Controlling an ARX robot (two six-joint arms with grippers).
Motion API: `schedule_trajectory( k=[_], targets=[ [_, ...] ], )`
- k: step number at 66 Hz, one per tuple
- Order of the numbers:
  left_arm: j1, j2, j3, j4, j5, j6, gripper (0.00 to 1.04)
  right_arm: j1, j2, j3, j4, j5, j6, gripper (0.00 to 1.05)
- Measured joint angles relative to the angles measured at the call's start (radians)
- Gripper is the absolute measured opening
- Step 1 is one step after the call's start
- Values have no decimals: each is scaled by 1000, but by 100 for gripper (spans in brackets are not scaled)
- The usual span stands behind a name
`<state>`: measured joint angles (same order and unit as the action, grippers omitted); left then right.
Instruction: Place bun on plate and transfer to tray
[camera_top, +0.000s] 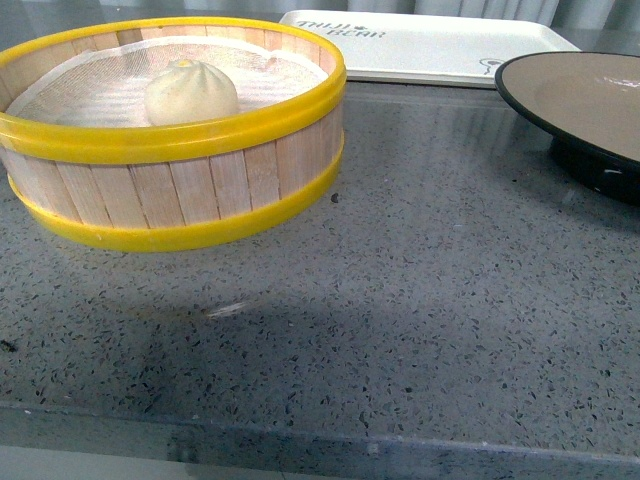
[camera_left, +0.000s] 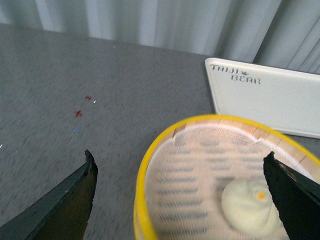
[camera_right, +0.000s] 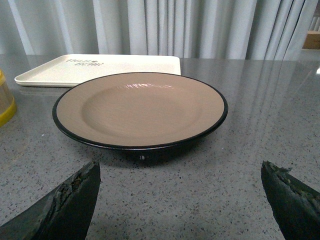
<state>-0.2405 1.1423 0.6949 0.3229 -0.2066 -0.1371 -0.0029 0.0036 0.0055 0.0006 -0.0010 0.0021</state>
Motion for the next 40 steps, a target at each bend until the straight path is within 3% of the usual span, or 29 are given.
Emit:
schedule_trajectory(
  k=[6, 17, 40],
  targets=[
    [-25, 132, 183, -91, 55, 38, 98, 0, 0, 0, 0, 0, 0, 96],
    [-55, 241, 344, -248, 99, 85, 98, 0, 0, 0, 0, 0, 0, 96],
    [-97, 307, 397, -458, 156, 122, 98, 0, 0, 0, 0, 0, 0, 96]
  ],
)
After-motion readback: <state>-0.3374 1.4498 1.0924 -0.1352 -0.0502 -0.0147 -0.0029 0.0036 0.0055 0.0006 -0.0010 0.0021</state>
